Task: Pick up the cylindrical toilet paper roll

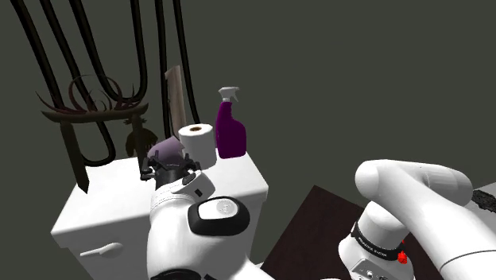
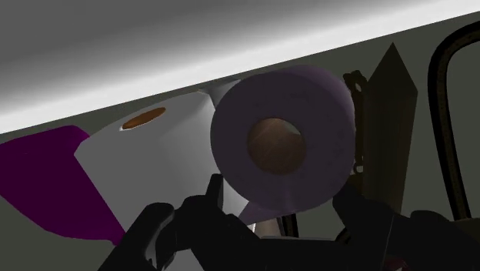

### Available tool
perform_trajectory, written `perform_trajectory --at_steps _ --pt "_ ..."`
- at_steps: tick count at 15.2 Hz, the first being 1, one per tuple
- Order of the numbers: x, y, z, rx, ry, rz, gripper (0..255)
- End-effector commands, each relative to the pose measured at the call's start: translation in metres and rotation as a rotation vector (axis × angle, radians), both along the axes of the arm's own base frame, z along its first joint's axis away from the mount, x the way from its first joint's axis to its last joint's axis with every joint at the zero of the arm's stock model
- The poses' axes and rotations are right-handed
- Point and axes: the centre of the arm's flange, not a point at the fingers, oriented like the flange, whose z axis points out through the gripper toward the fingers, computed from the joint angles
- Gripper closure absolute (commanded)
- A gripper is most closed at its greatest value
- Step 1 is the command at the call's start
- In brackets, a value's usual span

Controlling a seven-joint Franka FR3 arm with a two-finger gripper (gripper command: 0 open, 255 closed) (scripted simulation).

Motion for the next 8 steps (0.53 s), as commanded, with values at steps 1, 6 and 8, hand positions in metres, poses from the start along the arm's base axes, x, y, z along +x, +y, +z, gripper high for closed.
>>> perform_trajectory --at_steps 1,6,8 --pt "0.0015 -0.0018 -0.0025 -0.001 0.003 -0.004 255" --pt "0.0018 -0.0009 -0.0040 -0.001 0.003 -0.004 255" --pt "0.0005 -0.0016 -0.0035 -0.001 0.003 -0.004 255"
